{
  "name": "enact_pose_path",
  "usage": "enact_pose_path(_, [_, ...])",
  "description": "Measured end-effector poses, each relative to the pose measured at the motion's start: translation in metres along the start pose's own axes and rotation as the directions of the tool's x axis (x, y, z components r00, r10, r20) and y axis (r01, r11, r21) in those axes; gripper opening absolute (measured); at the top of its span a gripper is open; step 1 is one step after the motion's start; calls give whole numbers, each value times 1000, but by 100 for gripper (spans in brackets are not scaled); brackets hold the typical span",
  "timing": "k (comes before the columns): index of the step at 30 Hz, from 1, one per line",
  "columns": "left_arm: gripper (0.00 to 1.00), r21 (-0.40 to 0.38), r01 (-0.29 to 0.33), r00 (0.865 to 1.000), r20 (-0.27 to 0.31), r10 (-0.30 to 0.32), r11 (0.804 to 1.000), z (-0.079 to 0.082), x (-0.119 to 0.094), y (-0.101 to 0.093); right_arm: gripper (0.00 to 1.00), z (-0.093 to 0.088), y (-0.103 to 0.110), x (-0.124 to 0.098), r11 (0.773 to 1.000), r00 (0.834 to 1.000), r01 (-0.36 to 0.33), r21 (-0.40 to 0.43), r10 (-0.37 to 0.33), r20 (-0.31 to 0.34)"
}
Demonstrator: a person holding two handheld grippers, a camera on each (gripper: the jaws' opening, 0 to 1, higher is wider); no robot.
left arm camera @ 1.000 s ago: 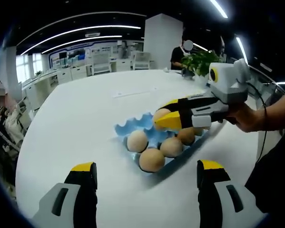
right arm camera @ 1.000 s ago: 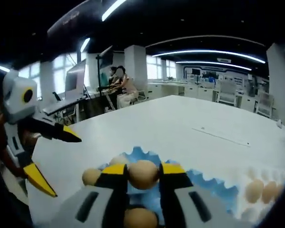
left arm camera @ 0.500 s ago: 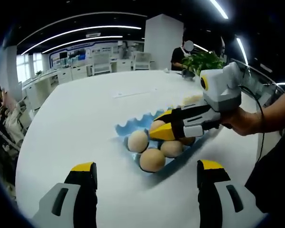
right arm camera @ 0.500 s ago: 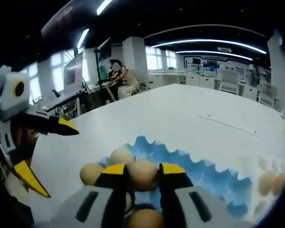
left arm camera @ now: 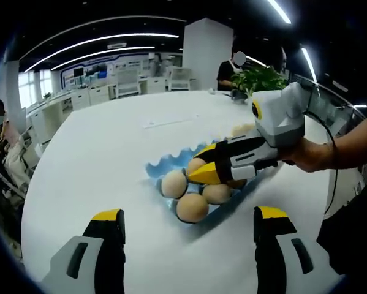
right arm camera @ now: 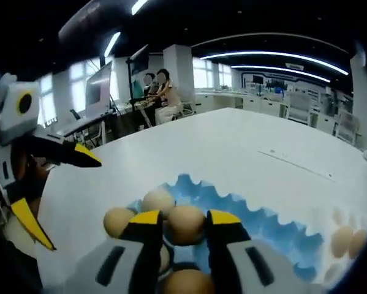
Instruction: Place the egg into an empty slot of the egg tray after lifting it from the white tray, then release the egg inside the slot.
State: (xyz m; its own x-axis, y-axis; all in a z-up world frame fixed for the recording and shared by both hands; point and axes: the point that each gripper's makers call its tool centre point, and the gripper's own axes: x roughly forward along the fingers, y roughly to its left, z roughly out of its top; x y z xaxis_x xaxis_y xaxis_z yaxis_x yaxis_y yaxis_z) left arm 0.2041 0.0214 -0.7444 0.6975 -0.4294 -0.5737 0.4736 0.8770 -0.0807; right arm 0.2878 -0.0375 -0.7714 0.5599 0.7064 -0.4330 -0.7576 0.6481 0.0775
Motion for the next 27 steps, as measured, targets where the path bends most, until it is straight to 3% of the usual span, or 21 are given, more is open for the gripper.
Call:
enact_pose_path(7, [87, 35, 15, 1000, -17, -15, 999, -2, -2, -2, 31, -1, 0, -14, 997, 998, 30, 75, -34, 58])
enact_pose_path(11, [87, 26, -8, 1000, -25, 9, 1000, -1, 0, -3, 30, 9, -2, -44, 995, 990, 11, 95, -24, 140])
enact_pose_path(13, [87, 15, -20, 1000, -15, 20, 1000, 4, -1, -5, 30, 16, -13, -66, 997, 979, 35, 72, -48, 197])
enact_pose_path(15, [86, 13, -24, 1000, -6, 24, 1000, 8, -1, -7, 30, 12, -27, -83, 995, 974, 67, 75, -82, 209])
enact_pose_path(17, [86, 16, -41, 999, -3, 41, 999, 9, 0, -6, 30, 1, -56, -105, 983, 965, 159, 89, -174, 194])
enact_pose_path(18, [86, 5, -49, 999, -3, 49, 999, 9, 1, -5, 30, -6, -75, -120, 969, 953, 212, 124, -233, 192])
enact_pose_path(19, [86, 1, -50, 999, -3, 50, 999, 9, 1, -5, 30, -7, -81, -124, 964, 949, 229, 135, -252, 190])
enact_pose_path(20, [86, -7, -55, 998, 0, 55, 998, 9, 1, -5, 30, -14, -104, -140, 939, 927, 302, 166, -329, 179])
enact_pose_path(21, [86, -8, -60, 998, 2, 60, 998, 9, 2, -4, 30, -20, -130, -159, 905, 893, 385, 183, -415, 175])
enact_pose_path(25, [86, -5, -70, 998, 11, 70, 998, 11, 3, -4, 30, -40, -196, -209, 783, 778, 557, 276, -608, 157])
enact_pose_path(27, [86, -13, -75, 997, 6, 75, 997, 10, 5, -2, 30, -50, -214, -219, 750, 752, 599, 279, -647, 125])
